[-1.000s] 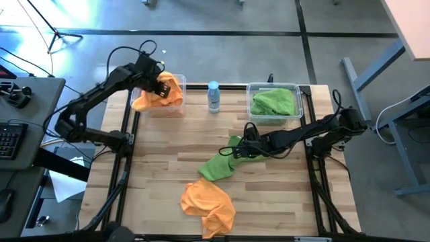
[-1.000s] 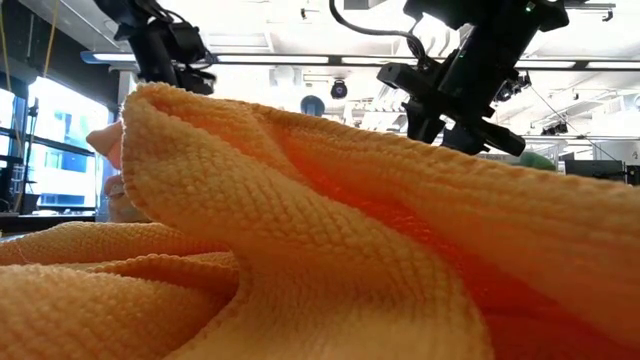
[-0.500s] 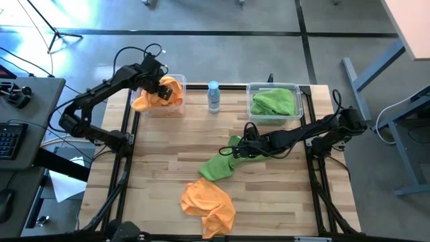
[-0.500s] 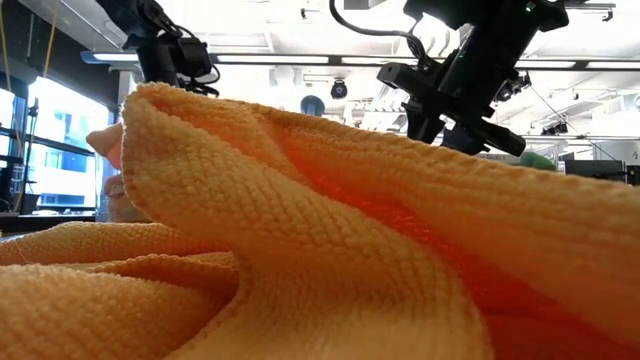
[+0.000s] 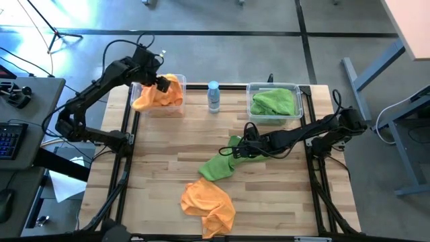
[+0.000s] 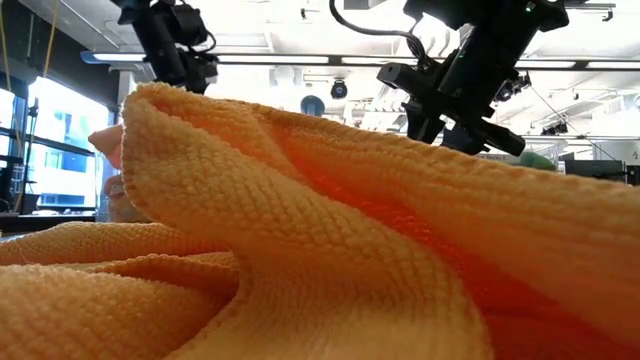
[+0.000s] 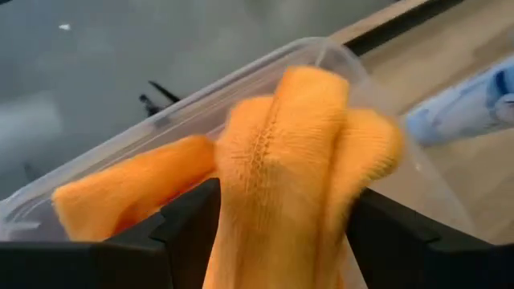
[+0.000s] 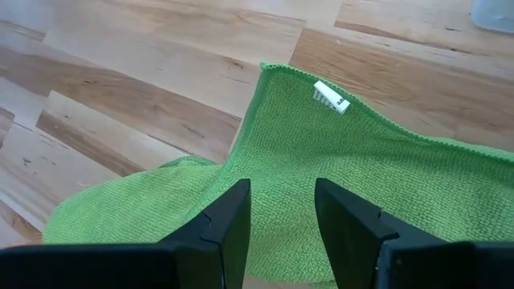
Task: Sort microfiber towel by color & place in baskets
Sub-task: Put the orange towel into the left transparent bin
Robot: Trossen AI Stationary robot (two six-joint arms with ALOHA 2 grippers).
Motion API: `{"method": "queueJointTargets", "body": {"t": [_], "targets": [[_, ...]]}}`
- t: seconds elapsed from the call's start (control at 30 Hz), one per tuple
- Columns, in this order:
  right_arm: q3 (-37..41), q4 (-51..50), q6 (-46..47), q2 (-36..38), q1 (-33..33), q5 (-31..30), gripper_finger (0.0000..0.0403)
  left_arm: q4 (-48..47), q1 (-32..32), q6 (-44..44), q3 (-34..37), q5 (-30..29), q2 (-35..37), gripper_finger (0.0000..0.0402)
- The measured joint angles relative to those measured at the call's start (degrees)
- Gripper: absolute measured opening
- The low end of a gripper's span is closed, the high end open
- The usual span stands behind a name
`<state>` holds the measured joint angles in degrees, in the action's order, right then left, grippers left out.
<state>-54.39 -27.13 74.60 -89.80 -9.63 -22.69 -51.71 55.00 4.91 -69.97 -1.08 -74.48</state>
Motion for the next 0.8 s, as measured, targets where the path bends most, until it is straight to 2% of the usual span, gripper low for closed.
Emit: {"method": "queueJointTargets", "body": {"t": [0.13,0.3,0.5,0.8], "targets": [[0.0,0.01,-0.01,0.0,0.0,0.02,0.0135,-1.21,-0.04,2.69,0.0,-3.9,0.45,0.024],[0.0,-0.01,-0.03,0.0,0.0,0.04,0.0135,-1.72,-0.05,2.53,0.0,-1.22,2.85,0.024],[0.0,-0.01,-0.03,0.0,0.0,0.04,0.0135,-10.08,0.22,6.07,0.11,-1.11,2.35,0.0231],[0.0,-0.01,-0.27,0.0,0.0,-1.12,0.0135,-7.53,0.13,10.46,7.41,0.68,-1.7,0.0145]]}}
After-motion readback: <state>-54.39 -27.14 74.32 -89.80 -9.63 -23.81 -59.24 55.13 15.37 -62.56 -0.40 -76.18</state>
